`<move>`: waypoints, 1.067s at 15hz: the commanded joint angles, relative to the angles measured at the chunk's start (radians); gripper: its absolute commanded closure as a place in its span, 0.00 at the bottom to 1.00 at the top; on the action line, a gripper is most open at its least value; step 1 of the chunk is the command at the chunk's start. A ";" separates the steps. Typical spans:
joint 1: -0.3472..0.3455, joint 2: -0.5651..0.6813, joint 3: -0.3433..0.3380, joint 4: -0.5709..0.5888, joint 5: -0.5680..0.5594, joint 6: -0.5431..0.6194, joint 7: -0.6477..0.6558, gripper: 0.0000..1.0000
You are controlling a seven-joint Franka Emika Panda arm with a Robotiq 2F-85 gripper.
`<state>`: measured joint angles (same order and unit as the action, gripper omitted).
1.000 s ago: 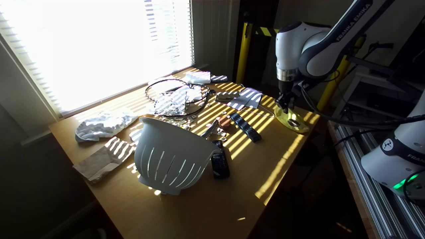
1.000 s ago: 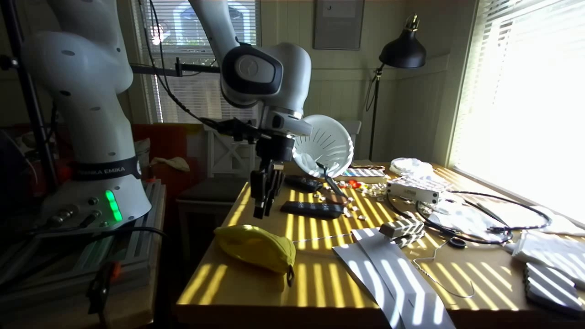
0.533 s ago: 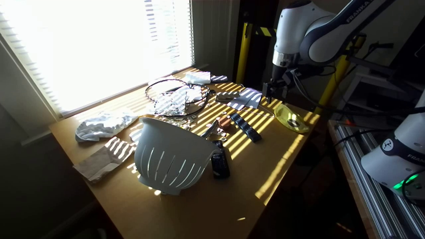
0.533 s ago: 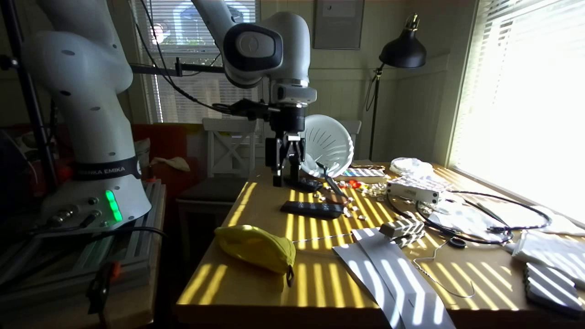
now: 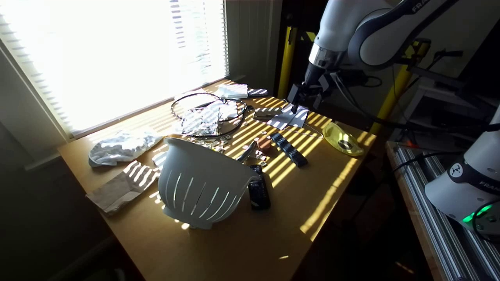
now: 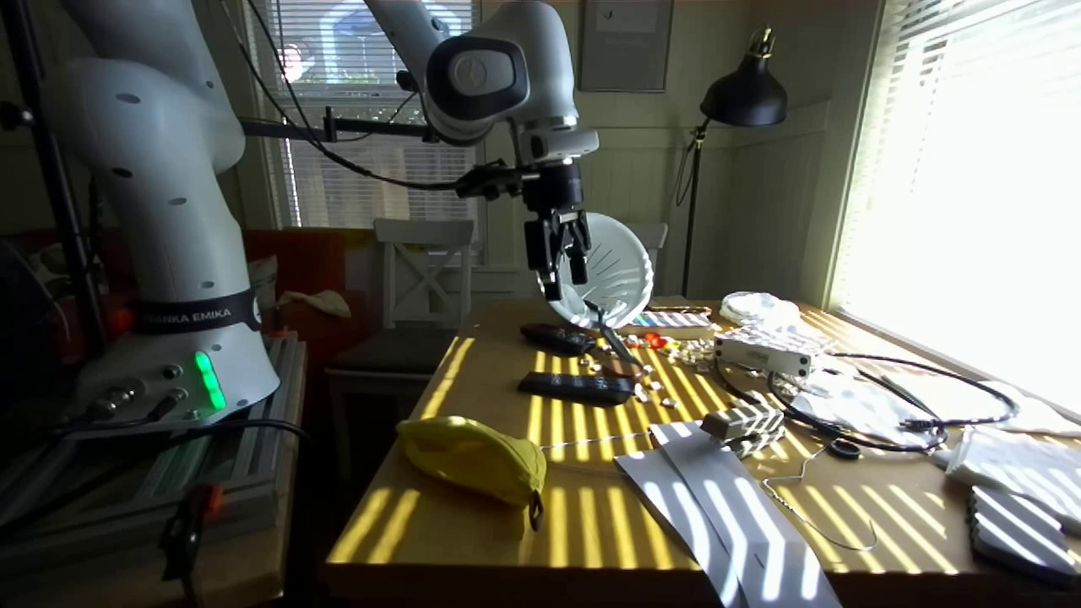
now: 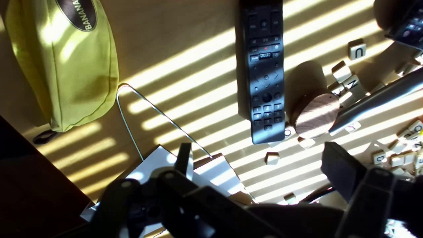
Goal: Move the banana bag, brown object and spatula to the right then place the white colander upright.
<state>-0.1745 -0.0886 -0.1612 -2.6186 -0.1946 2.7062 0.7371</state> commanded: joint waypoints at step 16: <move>0.284 0.467 -0.091 0.355 -0.277 -0.030 1.073 0.00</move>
<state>0.0034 0.3001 -0.2079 -2.3184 -0.4298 2.7067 1.6625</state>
